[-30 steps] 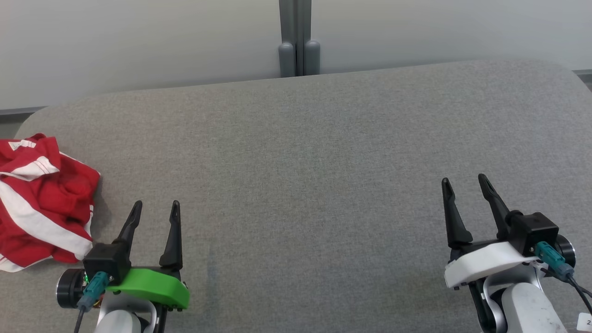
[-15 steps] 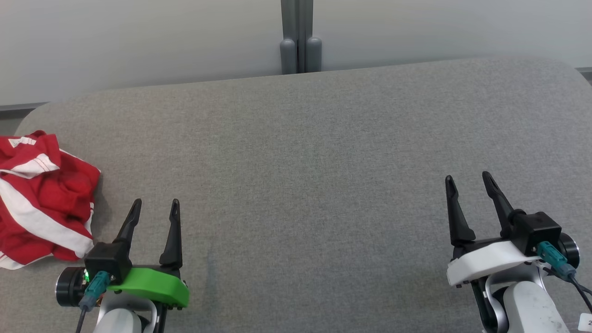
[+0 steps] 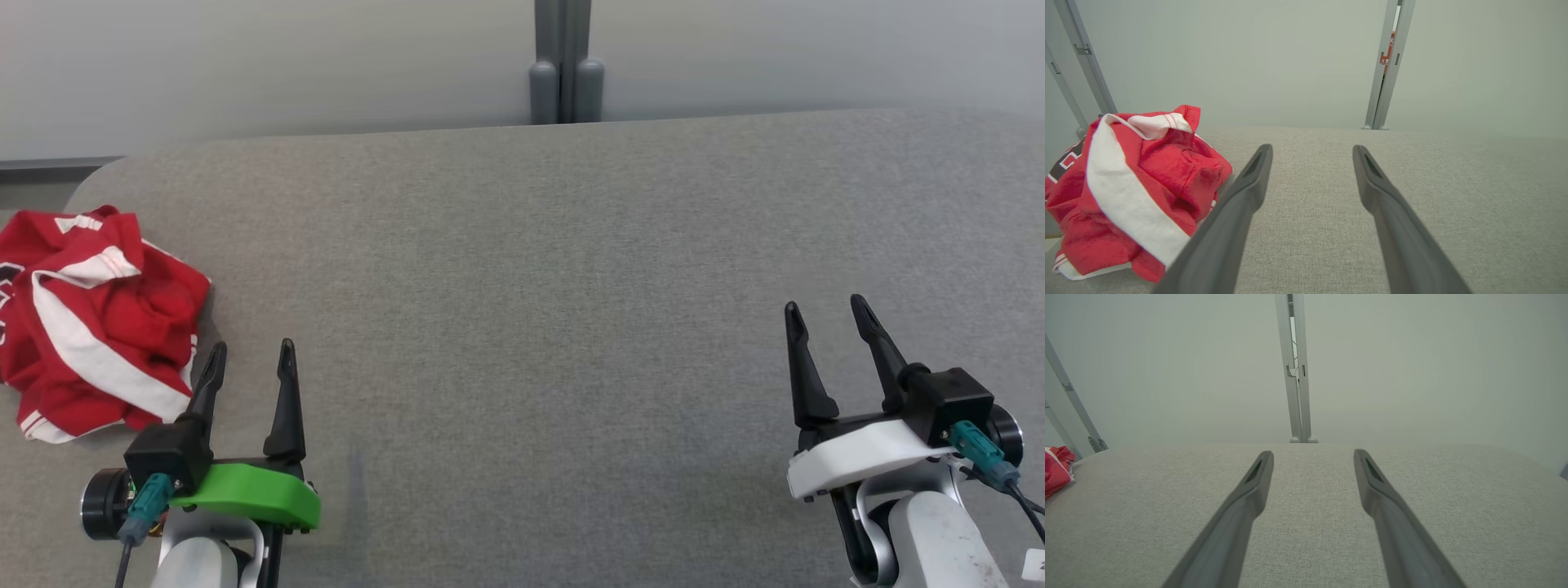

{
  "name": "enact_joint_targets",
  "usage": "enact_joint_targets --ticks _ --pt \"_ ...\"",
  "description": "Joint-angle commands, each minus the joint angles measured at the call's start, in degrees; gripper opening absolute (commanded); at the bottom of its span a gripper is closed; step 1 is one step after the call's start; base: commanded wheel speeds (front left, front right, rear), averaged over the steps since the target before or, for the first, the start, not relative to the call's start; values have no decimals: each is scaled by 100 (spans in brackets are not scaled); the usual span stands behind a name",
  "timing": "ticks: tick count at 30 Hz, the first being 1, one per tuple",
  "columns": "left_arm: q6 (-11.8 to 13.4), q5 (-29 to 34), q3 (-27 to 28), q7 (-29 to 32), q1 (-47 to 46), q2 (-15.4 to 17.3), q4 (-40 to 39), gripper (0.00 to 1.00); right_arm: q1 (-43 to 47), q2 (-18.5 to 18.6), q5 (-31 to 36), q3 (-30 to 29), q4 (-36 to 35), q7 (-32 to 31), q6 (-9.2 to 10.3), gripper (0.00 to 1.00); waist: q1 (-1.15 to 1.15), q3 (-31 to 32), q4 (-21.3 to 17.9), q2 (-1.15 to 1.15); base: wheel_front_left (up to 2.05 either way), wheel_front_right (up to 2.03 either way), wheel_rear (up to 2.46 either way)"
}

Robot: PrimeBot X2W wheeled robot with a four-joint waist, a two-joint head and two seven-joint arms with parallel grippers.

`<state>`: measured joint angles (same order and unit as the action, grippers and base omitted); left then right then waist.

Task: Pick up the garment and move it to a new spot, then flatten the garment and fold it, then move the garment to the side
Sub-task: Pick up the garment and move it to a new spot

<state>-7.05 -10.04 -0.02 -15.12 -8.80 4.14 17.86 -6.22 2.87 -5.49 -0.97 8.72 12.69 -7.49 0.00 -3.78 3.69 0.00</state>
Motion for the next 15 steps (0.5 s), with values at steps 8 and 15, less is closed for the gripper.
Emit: enact_joint_targets --ticks 8,15 --pt "118 49 299 -3 -152 -49 -117 100 -164 15 56 205 -284 -148 0 100 0 -168 889 0 0 0 0" --pt "199 90 549 -2 -180 -70 -200 100 -241 76 22 378 -457 -260 0 100 0 -222 1455 0 0 0 0"
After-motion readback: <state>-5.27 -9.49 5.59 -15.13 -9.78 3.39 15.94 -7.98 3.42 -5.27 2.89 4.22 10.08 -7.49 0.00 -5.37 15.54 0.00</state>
